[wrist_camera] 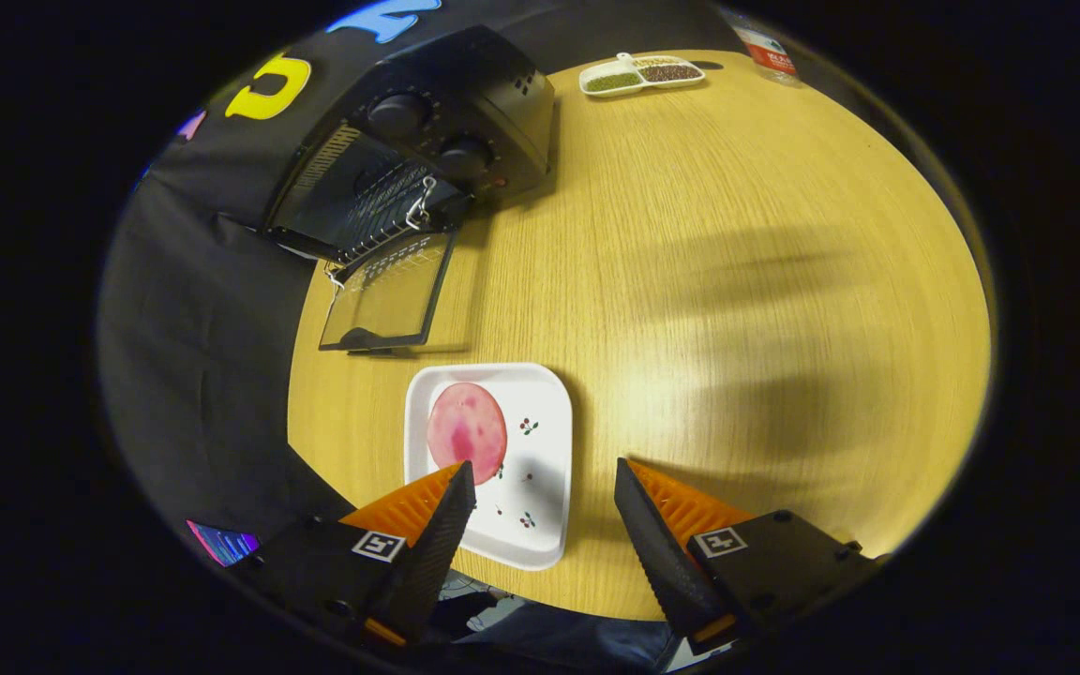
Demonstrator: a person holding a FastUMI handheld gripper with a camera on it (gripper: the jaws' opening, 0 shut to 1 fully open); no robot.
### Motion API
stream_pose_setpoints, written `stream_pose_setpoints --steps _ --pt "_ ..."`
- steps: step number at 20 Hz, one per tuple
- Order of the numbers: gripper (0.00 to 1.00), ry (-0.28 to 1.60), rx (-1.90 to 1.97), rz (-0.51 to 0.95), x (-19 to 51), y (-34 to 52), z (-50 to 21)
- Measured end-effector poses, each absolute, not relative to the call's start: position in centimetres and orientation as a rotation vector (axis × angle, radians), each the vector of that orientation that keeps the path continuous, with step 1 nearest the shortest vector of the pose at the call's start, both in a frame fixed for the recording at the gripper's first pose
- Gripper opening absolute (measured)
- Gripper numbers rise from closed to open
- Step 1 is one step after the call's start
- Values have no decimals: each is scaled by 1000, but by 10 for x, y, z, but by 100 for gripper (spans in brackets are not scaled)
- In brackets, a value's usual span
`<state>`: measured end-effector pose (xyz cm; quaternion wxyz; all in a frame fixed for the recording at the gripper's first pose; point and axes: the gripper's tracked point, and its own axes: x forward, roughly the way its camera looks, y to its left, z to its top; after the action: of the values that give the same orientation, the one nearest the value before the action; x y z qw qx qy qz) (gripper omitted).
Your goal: Open the toaster oven, put the food inside, and close the toaster oven door.
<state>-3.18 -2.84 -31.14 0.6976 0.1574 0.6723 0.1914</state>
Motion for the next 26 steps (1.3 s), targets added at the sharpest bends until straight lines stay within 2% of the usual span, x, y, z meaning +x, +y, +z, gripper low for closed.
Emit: stream_pose_setpoints --steps 1,2,4,7,8,10,14,26 --pt "95 1512 357 434 -33 -26 -312" --pt "88 1518 372 437 -31 -22 -313" --pt "86 1542 376 428 -31 -22 -318" --pt "52 1582 378 403 -36 -25 -326" --pt "36 1593 397 394 -35 -28 -323" --pt "20 1604 399 361 -36 -33 -331" --pt "2 1607 445 354 -42 -26 -333" --pt "2 1537 578 390 -64 10 -300"
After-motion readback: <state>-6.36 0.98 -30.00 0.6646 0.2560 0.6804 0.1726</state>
